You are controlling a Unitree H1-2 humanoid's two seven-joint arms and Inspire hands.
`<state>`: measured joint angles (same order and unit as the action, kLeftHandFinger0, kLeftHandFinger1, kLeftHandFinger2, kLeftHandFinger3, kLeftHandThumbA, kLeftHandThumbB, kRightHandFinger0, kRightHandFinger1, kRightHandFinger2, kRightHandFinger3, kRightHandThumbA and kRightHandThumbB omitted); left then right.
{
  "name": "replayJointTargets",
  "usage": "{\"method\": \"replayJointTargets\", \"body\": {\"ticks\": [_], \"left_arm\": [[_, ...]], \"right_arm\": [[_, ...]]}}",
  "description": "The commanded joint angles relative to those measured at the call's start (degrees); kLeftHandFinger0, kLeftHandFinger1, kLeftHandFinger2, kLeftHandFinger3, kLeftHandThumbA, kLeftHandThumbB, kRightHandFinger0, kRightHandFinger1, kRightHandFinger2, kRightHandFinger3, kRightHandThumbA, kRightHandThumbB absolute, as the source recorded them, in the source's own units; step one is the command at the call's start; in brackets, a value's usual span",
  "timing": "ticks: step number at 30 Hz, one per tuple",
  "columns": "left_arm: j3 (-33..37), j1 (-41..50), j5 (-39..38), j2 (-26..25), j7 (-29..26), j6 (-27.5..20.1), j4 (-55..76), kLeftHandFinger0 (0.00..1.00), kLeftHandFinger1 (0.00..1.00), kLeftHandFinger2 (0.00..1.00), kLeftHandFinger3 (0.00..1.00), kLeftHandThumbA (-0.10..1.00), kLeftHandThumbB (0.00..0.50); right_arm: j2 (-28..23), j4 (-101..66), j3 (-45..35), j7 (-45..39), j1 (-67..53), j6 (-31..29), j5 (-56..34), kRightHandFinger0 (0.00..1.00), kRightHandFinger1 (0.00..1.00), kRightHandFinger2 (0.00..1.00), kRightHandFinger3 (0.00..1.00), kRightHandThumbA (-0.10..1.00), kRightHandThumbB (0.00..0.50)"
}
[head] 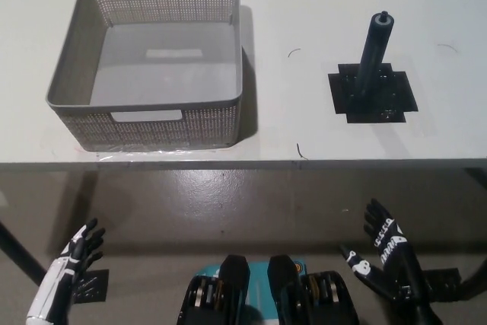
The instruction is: Use the right hand to pick up a electric screw driver and put it into a container on the left side
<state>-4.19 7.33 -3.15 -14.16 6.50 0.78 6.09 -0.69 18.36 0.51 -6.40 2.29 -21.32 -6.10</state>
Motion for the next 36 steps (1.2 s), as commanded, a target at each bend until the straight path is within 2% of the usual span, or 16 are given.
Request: {"method": "replayJointTargets", "body": {"ticks": [1,3,5,10,13,14,20,23,28,31,36], "left_arm": [[0.48,-1.08,-2.01,0.63,1.42,-1.4,1.86,1.0,1.0,1.0,1.0,1.0,0.111],[0.73,-1.71,-1.41,1.16,1.13,-1.59,1.77,1.0,1.0,1.0,1.0,1.0,0.106],[1.0,-1.92,-1.09,1.97,0.84,-2.05,1.28,1.0,1.0,1.0,1.0,1.0,0.111],[1.09,-1.08,-0.87,4.7,-0.15,-4.49,1.2,1.0,1.0,1.0,1.0,1.0,0.05],[0.84,-0.37,-0.73,5.36,-0.12,-5.33,0.96,1.0,1.0,1.0,1.0,1.0,0.039],[0.58,-0.15,-0.95,5.38,-0.04,-5.61,0.82,1.0,1.0,1.0,1.0,1.0,0.022],[-0.54,-0.03,-0.48,4.93,-0.26,-5.66,0.22,1.0,1.0,1.0,1.0,1.0,0.096],[-0.7,0.04,-0.49,4.77,-0.11,-5.51,0.33,1.0,1.0,1.0,1.0,1.0,0.113],[-0.68,0.49,-0.43,4.62,0.06,-5.65,0.33,1.0,1.0,1.0,1.0,1.0,0.122],[-0.76,0.38,-0.55,4.18,0.35,-6.03,-0.03,1.0,1.0,1.0,1.0,1.0,0.115],[-0.55,0.9,-0.04,3.73,0.46,-6.5,-0.59,1.0,1.0,1.0,1.0,1.0,0.111]], "right_arm": [[1.15,-7.14,-1.01,2.81,-1.18,-4.79,2.73,1.0,1.0,1.0,1.0,0.86,0.343],[1.23,-9.38,-1.28,3.54,-1.46,-5.1,3.98,1.0,1.0,1.0,1.0,0.87,0.329],[1.2,-12.24,-1.56,3.55,-1.84,-4.74,3.91,1.0,1.0,1.0,1.0,0.89,0.337],[1.33,-20.76,-1.72,3.13,-2.01,-0.99,2.58,1.0,1.0,1.0,1.0,0.9,0.391],[1.35,-24.72,-1.8,3.71,-1.78,0.7,3.88,1.0,1.0,1.0,1.0,0.9,0.377],[1.7,-25.86,-2.11,4.65,-1.42,0.95,5.69,1.0,1.0,1.0,1.0,0.94,0.393],[2.08,-27.99,-3.46,7.14,3.42,4.48,9.01,1.0,1.0,1.0,1.0,0.91,0.374],[1.89,-25.83,-4.33,8.17,7.15,6.18,9.71,1.0,1.0,1.0,1.0,0.88,0.363],[0.13,-18.83,-5.39,8.62,14.79,10.0,9.84,1.0,1.0,1.0,1.0,0.85,0.333],[-0.72,-13.4,-5.97,9.68,19.7,12.1,10.32,1.0,1.0,1.0,1.0,0.87,0.306],[-2.83,-1.88,-6.94,10.7,28.09,13.05,9.71,1.0,1.0,1.0,1.0,0.89,0.308]]}}
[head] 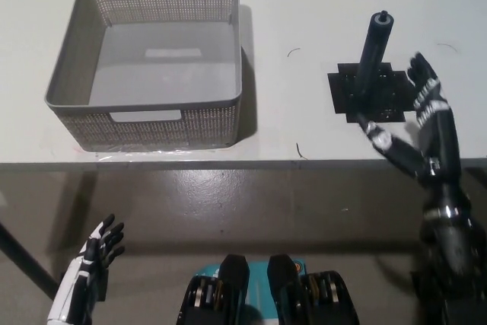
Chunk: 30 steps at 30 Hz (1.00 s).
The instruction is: Use the right hand to pick up a electric screw driver and put it into a container on the left side
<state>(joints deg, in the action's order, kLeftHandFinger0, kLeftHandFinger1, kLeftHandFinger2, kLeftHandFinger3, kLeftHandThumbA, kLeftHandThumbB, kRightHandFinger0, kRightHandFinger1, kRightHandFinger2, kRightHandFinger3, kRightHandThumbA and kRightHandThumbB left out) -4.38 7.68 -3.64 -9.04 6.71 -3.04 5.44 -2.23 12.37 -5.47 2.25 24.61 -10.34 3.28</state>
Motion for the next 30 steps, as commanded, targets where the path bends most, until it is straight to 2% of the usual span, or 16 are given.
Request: {"method": "replayJointTargets", "body": {"ticks": [1,4,6,10,13,20,21,25,30], "left_arm": [[-0.4,0.61,-0.32,-1.47,0.66,-2.73,-0.05,1.0,1.0,1.0,1.0,1.0,0.114],[-0.33,1.13,-0.23,-1.46,0.54,-2.61,0.2,1.0,1.0,1.0,1.0,1.0,0.118],[-0.35,1.22,-0.45,-1.53,0.6,-2.72,0.03,1.0,1.0,1.0,1.0,1.0,0.117],[-0.32,1.28,-0.07,-1.71,0.46,-2.76,-0.07,1.0,1.0,1.0,1.0,1.0,0.127],[-0.2,1.47,-0.41,-1.69,0.72,-2.64,0.32,1.0,1.0,1.0,1.0,1.0,0.11],[-0.09,1.62,-1.52,-1.75,1.44,-2.97,0.55,1.0,1.0,1.0,1.0,1.0,0.109],[-0.13,1.6,-1.72,-1.85,1.59,-3.08,0.32,1.0,1.0,1.0,1.0,1.0,0.122],[-0.13,1.42,-1.9,-2.05,1.97,-2.87,0.18,1.0,1.0,1.0,1.0,1.0,0.111],[0.33,1.48,-1.33,-2.19,2.26,-3.39,0.05,1.0,1.0,1.0,1.0,1.0,0.15]], "right_arm": [[-1.58,6.28,-1.25,2.51,7.28,2.23,0.05,1.0,1.0,1.0,1.0,0.9,0.332],[-2.61,12.21,-1.85,3.48,11.33,3.44,-0.16,1.0,1.0,1.0,1.0,0.98,0.393],[-2.98,13.12,-2.04,3.42,12.59,6.17,-0.39,1.0,1.0,1.0,1.0,1.0,0.411],[-4.12,17.84,-2.38,3.4,15.86,6.39,-1.09,1.0,1.0,1.0,1.0,1.0,0.408],[-4.22,19.93,-2.87,3.92,17.34,5.97,-1.68,1.0,1.0,1.0,1.0,1.0,0.375],[-4.37,24.83,-4.5,3.66,20.48,4.72,-3.98,1.0,1.0,1.0,1.0,1.0,0.402],[-4.54,26.19,-4.6,3.61,21.16,4.48,-4.11,1.0,1.0,1.0,1.0,1.0,0.406],[-4.72,30.01,-4.67,3.73,23.3,3.36,-4.27,1.0,1.0,1.0,1.0,1.0,0.41],[-4.81,36.48,-3.84,4.35,26.12,2.5,-3.54,1.0,1.0,1.0,1.0,0.96,0.408]]}}
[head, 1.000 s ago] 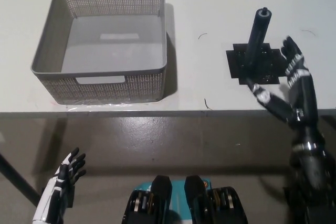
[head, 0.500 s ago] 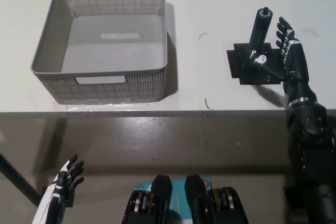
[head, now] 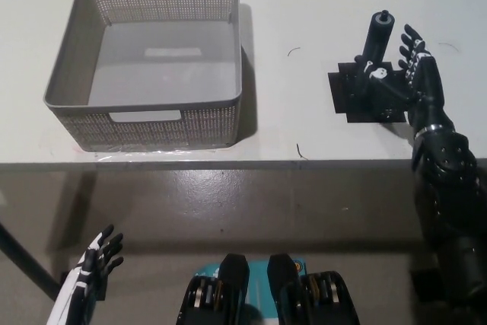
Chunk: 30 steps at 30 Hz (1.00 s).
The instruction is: Use the right hand to pick up a electric screw driver and put it into a container on the left side
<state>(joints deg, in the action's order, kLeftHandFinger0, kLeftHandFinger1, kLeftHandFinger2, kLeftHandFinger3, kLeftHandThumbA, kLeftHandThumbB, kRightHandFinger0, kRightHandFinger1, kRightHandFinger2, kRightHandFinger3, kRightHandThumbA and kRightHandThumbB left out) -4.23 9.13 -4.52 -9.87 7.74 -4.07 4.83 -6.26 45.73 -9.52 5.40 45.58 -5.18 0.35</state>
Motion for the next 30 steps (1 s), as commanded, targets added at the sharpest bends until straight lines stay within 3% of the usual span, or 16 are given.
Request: {"method": "replayJointTargets", "body": {"ticks": [1,3,8,11,20,27,30], "left_arm": [[0.23,0.1,-0.33,-1.3,1.14,-2.39,0.66,1.0,1.0,1.0,1.0,1.0,0.149],[0.4,0.41,-0.11,-1.47,1.26,-2.54,0.63,1.0,1.0,1.0,1.0,1.0,0.156],[0.38,0.76,-0.69,-1.73,1.48,-1.8,1.53,1.0,1.0,1.0,1.0,1.0,0.106],[0.5,0.78,-0.08,-1.91,1.38,-2.22,1.42,1.0,1.0,1.0,1.0,1.0,0.103],[0.64,0.75,-0.17,-2.16,1.9,-2.4,1.46,1.0,1.0,1.0,1.0,1.0,0.146],[0.5,0.77,-0.56,-2.63,2.52,-2.16,1.55,1.0,1.0,1.0,1.0,1.0,0.17],[0.53,0.67,-0.43,-2.6,2.58,-2.45,1.41,1.0,1.0,1.0,1.0,1.0,0.17]], "right_arm": [[-0.75,4.33,0.28,1.32,5.58,-3.12,-0.55,1.0,1.0,1.0,1.0,0.96,0.408],[-0.75,8.7,0.77,1.73,7.22,-4.24,-0.08,1.0,1.0,1.0,1.0,0.96,0.428],[-0.44,17.28,1.86,3.24,10.58,-6.88,0.74,1.0,1.0,1.0,1.0,0.98,0.414],[-0.33,21.34,2.32,3.12,12.25,-8.82,0.41,1.0,1.0,1.0,1.0,0.98,0.415],[-0.02,27.73,2.96,3.76,15.88,-10.05,0.05,1.0,1.0,1.0,1.0,0.96,0.4],[-0.08,31.24,3.11,3.56,18.35,-9.41,-0.26,1.0,1.0,1.0,1.0,0.96,0.445],[-0.1,32.21,2.6,3.72,19.49,-9.52,-0.82,1.0,1.0,1.0,1.0,0.91,0.433]]}}
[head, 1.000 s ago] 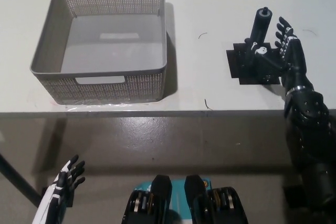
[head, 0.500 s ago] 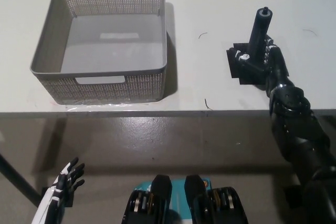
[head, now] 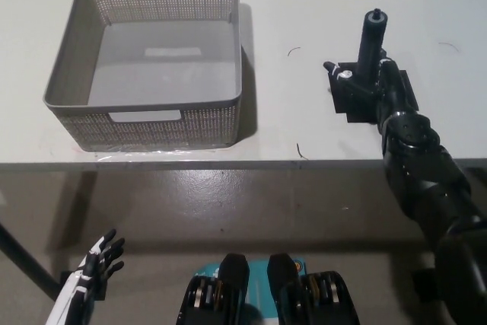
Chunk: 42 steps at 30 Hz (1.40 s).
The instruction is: Use the right hand to pick up a electric screw driver and put it into a container on the left side
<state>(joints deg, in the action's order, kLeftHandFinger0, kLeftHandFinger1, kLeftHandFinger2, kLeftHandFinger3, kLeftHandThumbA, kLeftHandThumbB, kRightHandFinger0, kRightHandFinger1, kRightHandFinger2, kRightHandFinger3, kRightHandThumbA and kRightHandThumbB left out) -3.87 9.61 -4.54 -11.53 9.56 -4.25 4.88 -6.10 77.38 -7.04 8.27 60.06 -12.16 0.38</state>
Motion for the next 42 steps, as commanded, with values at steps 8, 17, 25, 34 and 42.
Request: {"method": "replayJointTargets", "body": {"ticks": [8,17,25,34,42], "left_arm": [[-0.15,0.44,-0.29,-0.88,0.76,-2.17,1.59,1.0,1.0,1.0,1.0,1.0,0.178],[-0.49,0.26,-0.65,-0.99,0.89,-2.42,1.31,1.0,1.0,1.0,1.0,1.0,0.16],[-0.8,0.43,-0.51,-0.94,0.62,-2.76,0.93,1.0,1.0,1.0,1.0,1.0,0.15],[-0.98,0.49,-0.83,-0.87,0.67,-2.97,0.34,1.0,1.0,1.0,1.0,1.0,0.158],[-0.79,0.9,-0.41,-0.84,0.57,-2.68,0.38,1.0,1.0,1.0,1.0,1.0,0.153]], "right_arm": [[1.12,2.84,-2.63,15.45,7.82,-3.88,-1.72,0.0,0.06,0.28,0.17,-0.09,0.242],[2.39,2.56,-3.28,13.01,7.51,-9.02,-2.64,0.0,0.2,0.58,0.54,-0.1,0.154],[2.88,1.9,-2.65,14.29,8.2,-10.08,-2.23,0.0,0.23,0.61,0.63,-0.1,0.137],[3.54,-0.56,-0.53,15.03,11.59,-13.43,-0.31,0.0,0.25,0.63,0.65,-0.1,0.138],[5.71,-6.24,0.29,14.34,14.72,-11.49,-0.85,0.0,0.17,0.58,0.63,-0.1,0.13]]}}
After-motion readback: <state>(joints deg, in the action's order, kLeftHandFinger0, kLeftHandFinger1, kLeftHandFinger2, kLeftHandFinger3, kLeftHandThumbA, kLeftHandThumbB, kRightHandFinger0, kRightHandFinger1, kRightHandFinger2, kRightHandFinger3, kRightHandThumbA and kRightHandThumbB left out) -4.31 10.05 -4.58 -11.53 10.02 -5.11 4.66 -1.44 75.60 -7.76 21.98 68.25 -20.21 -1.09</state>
